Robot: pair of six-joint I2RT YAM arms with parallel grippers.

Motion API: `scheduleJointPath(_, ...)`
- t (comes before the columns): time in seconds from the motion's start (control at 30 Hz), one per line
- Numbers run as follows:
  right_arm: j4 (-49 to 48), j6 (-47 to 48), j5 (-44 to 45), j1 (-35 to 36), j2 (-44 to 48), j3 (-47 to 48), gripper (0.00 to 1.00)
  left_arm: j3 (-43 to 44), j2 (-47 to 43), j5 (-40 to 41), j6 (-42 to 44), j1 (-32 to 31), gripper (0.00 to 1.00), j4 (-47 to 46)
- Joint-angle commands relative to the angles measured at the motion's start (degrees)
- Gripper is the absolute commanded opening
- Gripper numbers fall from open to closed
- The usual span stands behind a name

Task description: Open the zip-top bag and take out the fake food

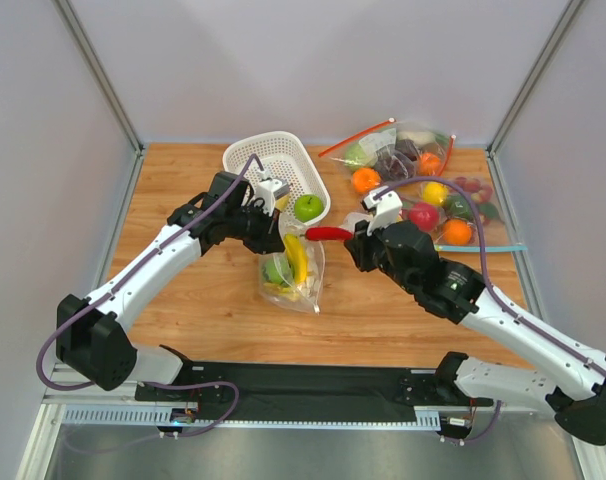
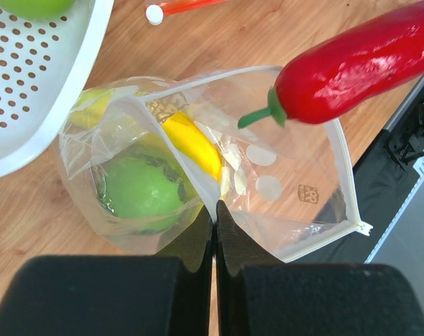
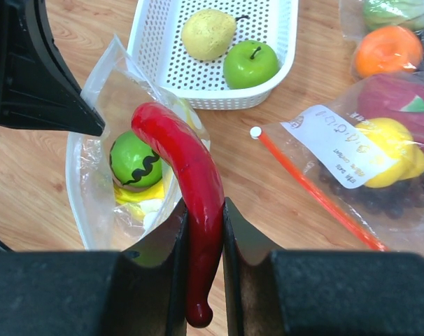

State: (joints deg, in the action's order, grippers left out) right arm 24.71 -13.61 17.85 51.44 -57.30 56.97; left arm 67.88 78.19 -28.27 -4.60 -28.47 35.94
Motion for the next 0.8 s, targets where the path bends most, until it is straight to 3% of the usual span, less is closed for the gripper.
scheduleJointPath(0.0, 2.9, 1.8, 3.3, -0.6, 1.9, 1.6, 0.0, 1.7, -0.6, -0.2, 0.5, -0.2, 0.0, -0.3)
scheduleJointPath(0.47, 2.6, 7.6, -3.5, -16.7, 4.1, 8.6, 0.0, 1.9, -0.9, 0.0, 0.7, -0.2, 0.0, -0.2)
scheduleJointPath(0.77, -5.7, 8.2, -14.0, -27.8, -5.6, 13.8, 0.0, 2.0, -1.6, -0.1, 0.8, -0.2, 0.0, -0.2)
